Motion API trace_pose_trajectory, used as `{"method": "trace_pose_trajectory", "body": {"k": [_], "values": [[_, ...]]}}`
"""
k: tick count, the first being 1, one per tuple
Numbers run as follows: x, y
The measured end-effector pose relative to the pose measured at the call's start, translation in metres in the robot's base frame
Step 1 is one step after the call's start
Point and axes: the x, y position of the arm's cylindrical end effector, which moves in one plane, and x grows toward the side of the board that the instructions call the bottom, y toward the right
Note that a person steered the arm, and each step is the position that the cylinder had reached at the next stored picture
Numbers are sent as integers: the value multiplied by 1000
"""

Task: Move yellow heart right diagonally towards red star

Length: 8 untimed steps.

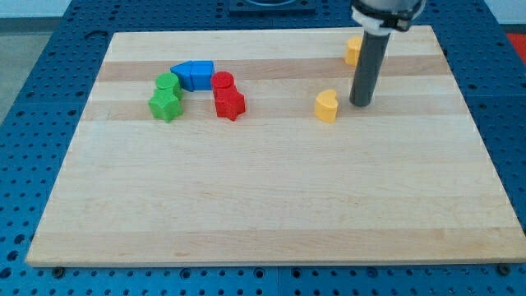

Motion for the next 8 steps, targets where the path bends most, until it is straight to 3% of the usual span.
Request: {"method": "trace_pose_trajectory", "body": {"k": [1, 3, 4, 6, 8], "values": [[6, -63], [-21, -23], [-31, -43], [38, -141], [44, -137]]}}
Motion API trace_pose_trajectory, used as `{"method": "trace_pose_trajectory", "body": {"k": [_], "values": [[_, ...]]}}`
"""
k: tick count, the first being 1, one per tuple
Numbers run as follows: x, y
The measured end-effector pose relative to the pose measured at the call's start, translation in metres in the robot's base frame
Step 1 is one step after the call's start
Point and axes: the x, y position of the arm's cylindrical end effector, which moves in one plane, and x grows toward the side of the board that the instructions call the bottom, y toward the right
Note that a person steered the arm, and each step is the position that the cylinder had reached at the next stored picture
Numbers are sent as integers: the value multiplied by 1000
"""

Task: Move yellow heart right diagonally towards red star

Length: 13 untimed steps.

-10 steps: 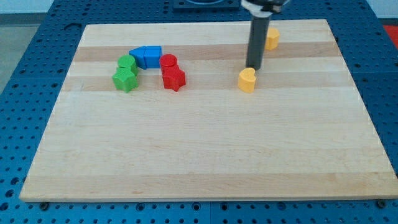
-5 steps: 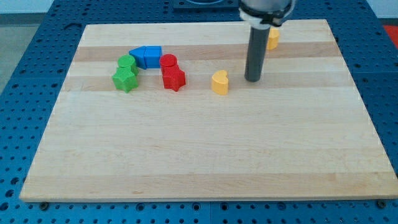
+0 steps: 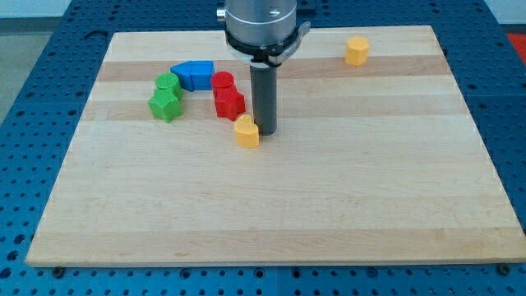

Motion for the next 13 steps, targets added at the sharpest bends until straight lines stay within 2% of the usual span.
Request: {"method": "trace_pose_trajectory", "body": {"k": [2, 3, 4, 5, 7, 8, 10, 12, 13], "values": [[7, -65], [8, -72], [38, -72], [55, -104], [91, -128], [83, -146], [19, -129], [25, -129], [35, -83]]}}
